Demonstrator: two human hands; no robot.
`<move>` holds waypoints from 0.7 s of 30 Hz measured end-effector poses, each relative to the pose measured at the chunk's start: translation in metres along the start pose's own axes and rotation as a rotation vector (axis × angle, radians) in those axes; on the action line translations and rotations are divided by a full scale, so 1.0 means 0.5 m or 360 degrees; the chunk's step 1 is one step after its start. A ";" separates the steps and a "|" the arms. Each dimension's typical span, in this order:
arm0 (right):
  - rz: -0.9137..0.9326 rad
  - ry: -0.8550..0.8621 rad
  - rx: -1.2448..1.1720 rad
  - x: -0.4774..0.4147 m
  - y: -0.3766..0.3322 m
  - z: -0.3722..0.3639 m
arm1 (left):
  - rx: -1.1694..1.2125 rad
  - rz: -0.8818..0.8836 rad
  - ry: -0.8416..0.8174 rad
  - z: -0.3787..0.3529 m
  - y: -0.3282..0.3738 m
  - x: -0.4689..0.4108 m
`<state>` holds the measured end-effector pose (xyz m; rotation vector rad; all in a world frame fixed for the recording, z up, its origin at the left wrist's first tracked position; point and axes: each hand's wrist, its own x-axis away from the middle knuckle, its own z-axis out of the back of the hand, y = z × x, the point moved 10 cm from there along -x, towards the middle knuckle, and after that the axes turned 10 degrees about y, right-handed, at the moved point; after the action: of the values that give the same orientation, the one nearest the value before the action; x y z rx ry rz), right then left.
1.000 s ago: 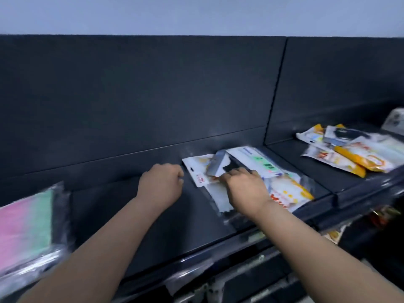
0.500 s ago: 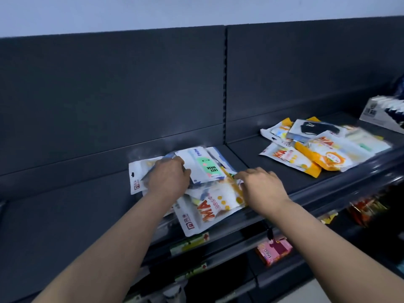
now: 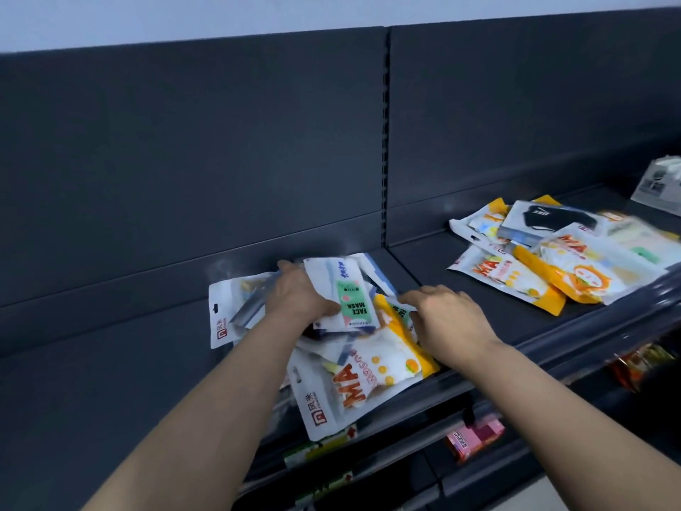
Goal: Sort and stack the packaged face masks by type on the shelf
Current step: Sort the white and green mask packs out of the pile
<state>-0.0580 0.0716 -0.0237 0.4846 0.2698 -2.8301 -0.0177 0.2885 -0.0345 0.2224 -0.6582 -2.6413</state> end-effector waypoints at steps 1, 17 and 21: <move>0.0008 -0.0001 -0.0018 -0.009 -0.010 -0.002 | 0.0065 0.0027 -0.0040 0.008 -0.013 -0.004; 0.0515 -0.0264 -0.0140 -0.024 -0.283 -0.170 | 0.0510 0.0134 0.0302 0.223 -0.266 -0.043; 0.0489 -0.0294 -0.0071 -0.031 -0.239 -0.171 | 0.0692 0.0180 0.0105 0.171 -0.262 -0.039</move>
<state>-0.0517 0.2076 -0.0810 0.2294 0.2019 -2.5404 -0.0668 0.4376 -0.0215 0.3814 -1.1805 -2.3445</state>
